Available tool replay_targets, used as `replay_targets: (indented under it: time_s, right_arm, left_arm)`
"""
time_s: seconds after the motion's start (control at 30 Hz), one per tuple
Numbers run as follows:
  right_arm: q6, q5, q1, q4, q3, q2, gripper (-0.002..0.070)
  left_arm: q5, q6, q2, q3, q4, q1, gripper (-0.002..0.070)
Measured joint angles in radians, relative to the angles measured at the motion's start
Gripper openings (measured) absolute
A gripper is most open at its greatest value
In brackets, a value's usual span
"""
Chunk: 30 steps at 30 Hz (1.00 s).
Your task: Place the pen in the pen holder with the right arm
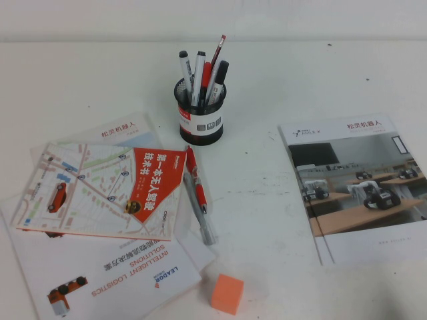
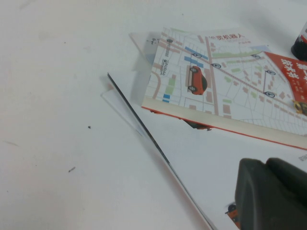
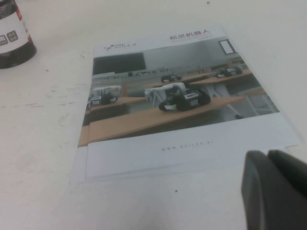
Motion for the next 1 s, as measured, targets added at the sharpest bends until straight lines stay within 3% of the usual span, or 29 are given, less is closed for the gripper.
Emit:
replay_targets:
  time_s: [0.23, 0.33, 0.5, 0.57, 1.0]
  right_arm:
    - [0.000, -0.017, 0.000, 0.098, 0.000, 0.000, -0.0020]
    - [0.000, -0.062, 0.000, 0.280, 0.000, 0.000, -0.0020]
    - [0.000, -0.129, 0.000, 0.777, 0.000, 0.000, -0.0020]
    - [0.000, -0.140, 0.000, 0.879, 0.000, 0.000, -0.0020]
    - [0.000, -0.039, 0.000, 0.955, -0.002, 0.002, -0.0020]
  left_arm:
    - [0.000, 0.000, 0.000, 0.000, 0.000, 0.000, -0.0003]
    - [0.000, 0.000, 0.000, 0.000, 0.000, 0.000, -0.0003]
    - [0.000, 0.000, 0.000, 0.000, 0.000, 0.000, -0.0003]
    - [0.000, 0.000, 0.000, 0.000, 0.000, 0.000, -0.0003]
    - [0.000, 0.000, 0.000, 0.000, -0.004, 0.000, -0.0002]
